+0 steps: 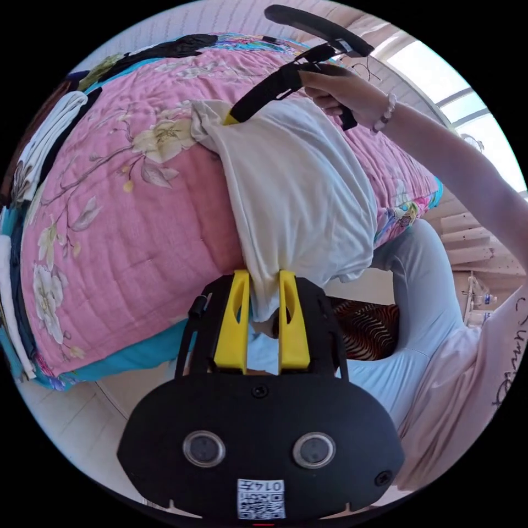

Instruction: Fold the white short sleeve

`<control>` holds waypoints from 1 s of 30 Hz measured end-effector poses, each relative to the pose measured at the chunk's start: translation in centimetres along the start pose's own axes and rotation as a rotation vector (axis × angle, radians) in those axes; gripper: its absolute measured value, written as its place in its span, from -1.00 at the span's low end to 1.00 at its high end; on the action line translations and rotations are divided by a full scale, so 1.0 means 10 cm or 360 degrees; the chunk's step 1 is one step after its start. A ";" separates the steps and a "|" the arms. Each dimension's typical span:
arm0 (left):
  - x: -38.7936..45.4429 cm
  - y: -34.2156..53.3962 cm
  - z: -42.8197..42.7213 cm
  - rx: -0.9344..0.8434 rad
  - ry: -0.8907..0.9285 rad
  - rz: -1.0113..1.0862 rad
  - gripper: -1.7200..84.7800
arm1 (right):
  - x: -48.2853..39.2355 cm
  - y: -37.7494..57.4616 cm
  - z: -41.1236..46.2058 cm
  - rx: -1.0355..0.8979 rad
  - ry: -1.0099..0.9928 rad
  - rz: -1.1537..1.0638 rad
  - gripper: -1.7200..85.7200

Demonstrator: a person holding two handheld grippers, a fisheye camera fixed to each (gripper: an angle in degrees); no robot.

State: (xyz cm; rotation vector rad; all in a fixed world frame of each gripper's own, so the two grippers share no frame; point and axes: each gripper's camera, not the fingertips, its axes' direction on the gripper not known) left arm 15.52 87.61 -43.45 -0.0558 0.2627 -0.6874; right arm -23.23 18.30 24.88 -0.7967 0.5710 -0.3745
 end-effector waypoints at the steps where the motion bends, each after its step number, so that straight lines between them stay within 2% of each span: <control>1: 0.06 0.03 -0.01 0.0007 -0.0041 0.0038 -0.79 | -0.04 0.02 -0.02 0.0025 0.0024 0.0002 -0.66; 5: 0.22 0.17 -0.11 0.0092 -0.0130 0.0095 -0.89 | -0.25 0.14 -0.13 0.0048 0.0023 -0.0013 -0.85; 7: 0.33 0.33 -0.32 0.0201 -0.0218 0.0092 -0.93 | -0.30 0.20 -0.22 0.0044 -0.0017 0.0004 -0.87; 12: 0.49 0.84 -0.95 0.0554 -0.0173 0.0025 -0.96 | -0.44 0.49 -1.02 0.0398 -0.0210 0.0052 -0.90; 15: 0.57 1.10 -1.28 0.0751 -0.0215 0.0014 -0.96 | -0.63 0.53 -1.55 0.0593 -0.0288 -0.0063 -0.91; 19: 0.46 1.17 -1.68 0.1032 -0.0186 -0.0016 -0.97 | -0.94 0.39 -2.08 0.0727 -0.0169 -0.0254 -0.91; 21: 0.30 1.12 -1.85 0.1129 -0.0223 -0.0050 -0.97 | -1.08 0.18 -2.42 0.0800 -0.0054 -0.0341 -0.91; 25: -0.38 0.97 -2.39 0.1338 -0.0496 -0.0233 -0.96 | -1.23 -0.49 -2.98 0.0892 -0.0020 -0.0433 -0.90; 28: -1.18 0.92 -2.92 0.1552 -0.0655 -0.0525 -0.93 | -1.52 -1.60 -3.34 0.0821 0.0092 -0.0498 -0.87; 30: -1.70 0.89 -3.13 0.1524 -0.0709 -0.0741 -0.88 | -1.71 -2.55 -3.52 0.0774 0.0170 -0.0421 -0.83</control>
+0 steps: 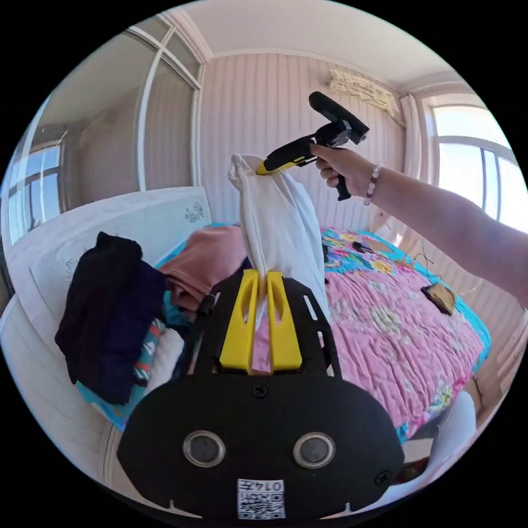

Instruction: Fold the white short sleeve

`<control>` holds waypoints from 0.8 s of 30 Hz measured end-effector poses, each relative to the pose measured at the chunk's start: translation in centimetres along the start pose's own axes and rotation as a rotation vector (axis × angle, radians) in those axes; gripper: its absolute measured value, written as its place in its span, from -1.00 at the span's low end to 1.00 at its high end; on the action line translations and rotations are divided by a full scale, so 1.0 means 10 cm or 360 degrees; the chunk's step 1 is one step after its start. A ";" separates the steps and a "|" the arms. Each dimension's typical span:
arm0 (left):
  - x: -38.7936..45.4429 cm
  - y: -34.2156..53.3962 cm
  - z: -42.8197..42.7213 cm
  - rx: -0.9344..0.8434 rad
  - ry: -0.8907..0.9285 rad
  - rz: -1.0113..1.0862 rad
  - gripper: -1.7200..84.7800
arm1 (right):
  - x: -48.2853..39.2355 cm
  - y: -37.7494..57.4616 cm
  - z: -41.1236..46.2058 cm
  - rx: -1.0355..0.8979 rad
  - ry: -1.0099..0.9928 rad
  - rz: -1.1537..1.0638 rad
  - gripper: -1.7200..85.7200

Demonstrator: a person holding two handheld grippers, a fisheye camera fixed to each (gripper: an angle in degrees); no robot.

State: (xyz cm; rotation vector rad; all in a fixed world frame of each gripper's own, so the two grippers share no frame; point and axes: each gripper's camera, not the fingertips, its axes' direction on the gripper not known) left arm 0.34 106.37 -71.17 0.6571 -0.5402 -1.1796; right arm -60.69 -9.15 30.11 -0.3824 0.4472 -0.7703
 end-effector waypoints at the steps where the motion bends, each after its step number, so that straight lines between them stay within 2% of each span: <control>1: -0.27 -0.08 0.15 -0.0094 -0.0057 -0.0095 -0.85 | 0.03 -0.17 0.08 -0.0016 0.0034 0.0040 -0.79; 3: -0.57 0.01 0.27 -0.0215 -0.0063 -0.0193 -0.81 | 0.17 -0.49 0.41 -0.0163 0.0149 0.0290 -0.57; 4: -0.63 0.19 0.23 -0.0227 -0.0090 -0.0164 -0.81 | 0.18 -0.47 0.49 -0.0184 0.0118 0.0305 -0.50; 7: -0.50 0.85 0.00 -0.0279 -0.0177 0.0012 -0.82 | 0.12 0.00 0.77 -0.0217 -0.0013 0.0137 -0.51; 10: -0.24 1.63 -0.36 -0.0335 -0.0089 0.0043 -0.84 | 0.13 1.04 0.76 -0.0269 -0.0174 0.0062 -0.55; 12: -0.02 2.05 -0.59 -0.0353 0.0006 0.0036 -0.86 | 0.13 2.17 0.50 -0.0270 -0.0325 0.0119 -0.59; 14: 0.25 2.38 -0.81 -0.0362 0.0066 0.0096 -0.89 | 0.12 3.06 0.21 -0.0292 -0.0344 0.0267 -0.63; 17: 0.80 2.73 -1.13 -0.0284 0.0059 0.0304 -0.97 | -0.01 4.46 -0.45 -0.0299 -0.0175 0.0639 -0.66; 19: 1.22 2.83 -1.20 -0.0300 0.0123 0.0498 -0.98 | -0.22 5.18 -0.98 -0.0199 0.0058 0.0828 -0.67; 21: 1.51 2.84 -1.19 -0.0317 0.0213 0.0597 -0.97 | -0.53 5.94 -1.66 -0.0021 0.0467 0.1055 -0.69; 24: 1.93 2.75 -1.14 -0.0221 0.0406 0.0548 -0.93 | -0.69 6.66 -2.16 0.0043 0.0767 0.1344 -0.70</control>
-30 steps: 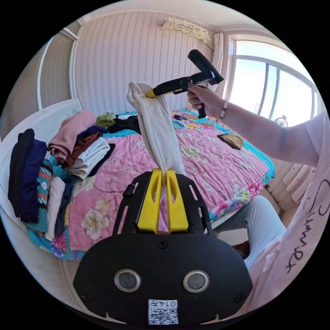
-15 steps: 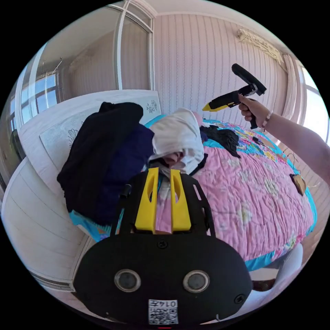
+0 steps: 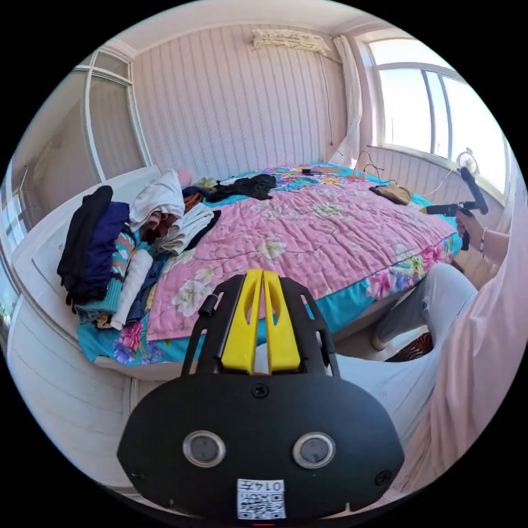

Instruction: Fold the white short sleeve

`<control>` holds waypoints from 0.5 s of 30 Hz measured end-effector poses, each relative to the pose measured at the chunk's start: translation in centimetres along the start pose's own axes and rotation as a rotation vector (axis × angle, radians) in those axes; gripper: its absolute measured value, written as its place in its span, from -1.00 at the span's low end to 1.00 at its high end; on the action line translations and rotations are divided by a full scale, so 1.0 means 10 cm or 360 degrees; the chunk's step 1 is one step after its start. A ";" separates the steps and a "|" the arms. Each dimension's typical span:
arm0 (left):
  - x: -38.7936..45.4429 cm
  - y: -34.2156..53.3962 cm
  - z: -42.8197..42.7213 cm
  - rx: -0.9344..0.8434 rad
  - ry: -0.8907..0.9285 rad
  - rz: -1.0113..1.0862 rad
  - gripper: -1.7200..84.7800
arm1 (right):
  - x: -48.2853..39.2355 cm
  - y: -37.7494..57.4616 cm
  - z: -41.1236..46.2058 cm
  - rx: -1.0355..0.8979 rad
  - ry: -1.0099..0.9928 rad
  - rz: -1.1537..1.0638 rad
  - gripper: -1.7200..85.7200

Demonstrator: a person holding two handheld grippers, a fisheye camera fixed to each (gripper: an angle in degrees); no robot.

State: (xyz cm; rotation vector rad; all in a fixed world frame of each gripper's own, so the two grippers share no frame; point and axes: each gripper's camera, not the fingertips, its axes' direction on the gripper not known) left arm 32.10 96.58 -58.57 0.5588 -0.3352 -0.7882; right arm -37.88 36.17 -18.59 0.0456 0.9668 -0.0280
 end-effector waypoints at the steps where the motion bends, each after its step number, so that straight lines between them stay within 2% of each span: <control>1: 0.13 -0.10 0.08 0.0024 0.0100 0.0022 -0.90 | 0.12 0.05 -0.03 -0.0035 0.0017 0.0070 -0.71; 3: 0.39 -0.26 0.23 -0.0007 0.0170 0.0111 -0.84 | 0.53 0.19 -0.09 -0.0137 -0.0043 0.0286 -0.72; 6: 0.86 -0.49 0.51 -0.0051 0.0182 0.0267 -0.82 | 0.90 0.34 -0.20 0.0018 -0.0121 0.0389 -0.72; 11: 1.56 -0.88 1.13 -0.0126 0.0285 0.0497 -0.79 | 1.41 0.27 0.01 -0.0095 -0.0101 0.0378 -0.71; 15: 1.99 -1.39 1.96 -0.0075 0.0494 0.0614 -0.76 | 1.81 -0.10 0.26 -0.0094 -0.0005 0.0206 -0.70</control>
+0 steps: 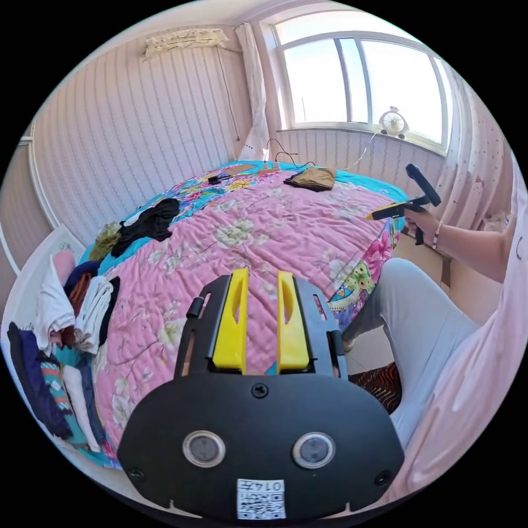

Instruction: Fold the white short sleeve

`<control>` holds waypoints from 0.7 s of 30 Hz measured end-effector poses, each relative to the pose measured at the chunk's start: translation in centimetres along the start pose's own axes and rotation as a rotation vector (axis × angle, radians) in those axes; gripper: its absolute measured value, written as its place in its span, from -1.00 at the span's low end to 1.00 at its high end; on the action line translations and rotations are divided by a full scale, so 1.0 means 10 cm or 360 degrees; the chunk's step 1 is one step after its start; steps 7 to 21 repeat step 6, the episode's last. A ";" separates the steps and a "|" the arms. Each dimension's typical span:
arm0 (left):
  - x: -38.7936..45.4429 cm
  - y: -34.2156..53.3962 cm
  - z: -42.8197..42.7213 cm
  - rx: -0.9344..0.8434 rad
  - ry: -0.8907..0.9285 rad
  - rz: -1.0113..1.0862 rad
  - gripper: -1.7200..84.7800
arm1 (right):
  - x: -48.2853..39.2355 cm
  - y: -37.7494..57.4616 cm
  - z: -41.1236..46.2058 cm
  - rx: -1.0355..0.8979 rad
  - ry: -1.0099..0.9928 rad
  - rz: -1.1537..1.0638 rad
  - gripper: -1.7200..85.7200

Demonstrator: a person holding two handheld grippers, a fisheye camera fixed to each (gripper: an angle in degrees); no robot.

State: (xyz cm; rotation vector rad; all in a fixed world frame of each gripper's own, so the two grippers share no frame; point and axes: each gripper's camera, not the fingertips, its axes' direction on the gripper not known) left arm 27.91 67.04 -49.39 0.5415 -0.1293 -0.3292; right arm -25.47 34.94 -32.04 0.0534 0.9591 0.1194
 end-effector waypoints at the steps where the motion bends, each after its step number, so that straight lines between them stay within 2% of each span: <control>1: -0.06 -0.23 0.31 0.0013 0.0050 0.0069 -0.74 | 0.06 -0.09 0.04 0.0005 0.0025 -0.0013 -0.70; 6: -0.28 -1.22 1.59 0.0119 0.0244 0.0297 -0.70 | 0.70 -1.07 0.42 -0.0012 0.0228 0.0008 -0.70; 21: -0.28 -1.22 1.59 0.0119 0.0244 0.0297 -0.70 | 0.70 -1.07 0.42 -0.0012 0.0228 0.0008 -0.70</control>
